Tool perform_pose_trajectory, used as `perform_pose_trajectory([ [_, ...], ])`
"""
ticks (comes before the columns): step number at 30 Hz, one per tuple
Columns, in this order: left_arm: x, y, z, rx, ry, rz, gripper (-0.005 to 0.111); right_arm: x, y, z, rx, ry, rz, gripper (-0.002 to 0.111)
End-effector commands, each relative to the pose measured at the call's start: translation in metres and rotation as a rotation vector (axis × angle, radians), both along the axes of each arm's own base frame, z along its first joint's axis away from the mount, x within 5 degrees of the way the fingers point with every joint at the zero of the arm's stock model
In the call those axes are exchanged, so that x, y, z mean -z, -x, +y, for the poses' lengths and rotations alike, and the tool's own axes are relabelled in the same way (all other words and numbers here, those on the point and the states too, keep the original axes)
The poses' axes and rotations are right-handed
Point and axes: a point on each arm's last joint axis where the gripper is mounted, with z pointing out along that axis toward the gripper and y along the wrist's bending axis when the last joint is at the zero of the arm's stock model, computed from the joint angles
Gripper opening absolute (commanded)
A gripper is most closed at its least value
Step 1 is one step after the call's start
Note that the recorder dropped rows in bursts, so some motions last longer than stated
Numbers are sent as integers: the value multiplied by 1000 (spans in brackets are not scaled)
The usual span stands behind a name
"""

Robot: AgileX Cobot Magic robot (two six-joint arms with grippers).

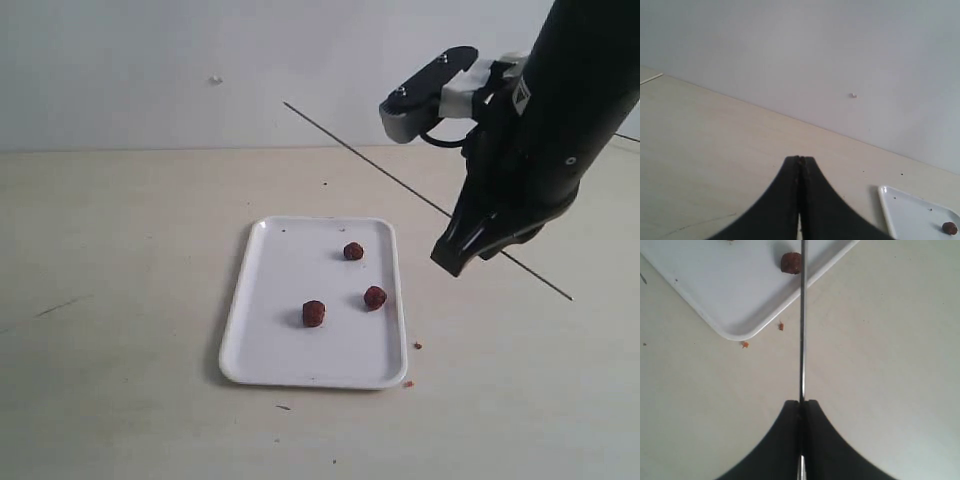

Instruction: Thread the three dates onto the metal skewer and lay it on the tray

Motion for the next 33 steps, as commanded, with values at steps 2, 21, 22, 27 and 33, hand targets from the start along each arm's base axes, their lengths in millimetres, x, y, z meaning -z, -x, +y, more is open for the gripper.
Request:
perform_pose_trajectory([
  [2, -1, 1, 0, 8, -1, -7, 0, -1, -3, -1, 33, -29, -61, 0],
  [21, -16, 1, 3, -17, 245, -178, 0, -2, -14, -21, 108, -31, -110, 0],
  [22, -19, 2, 4, -23, 249, -212, 0, -3, -18, -25, 127, -41, -121, 0],
  [27, -59, 8, 6, -18, 309, -378, 0, -3, -30, -54, 243, -96, -154, 0],
  [33, -143, -12, 2, -8, 116, -334, 0, -18, -34, -61, 282, -133, -136, 0],
])
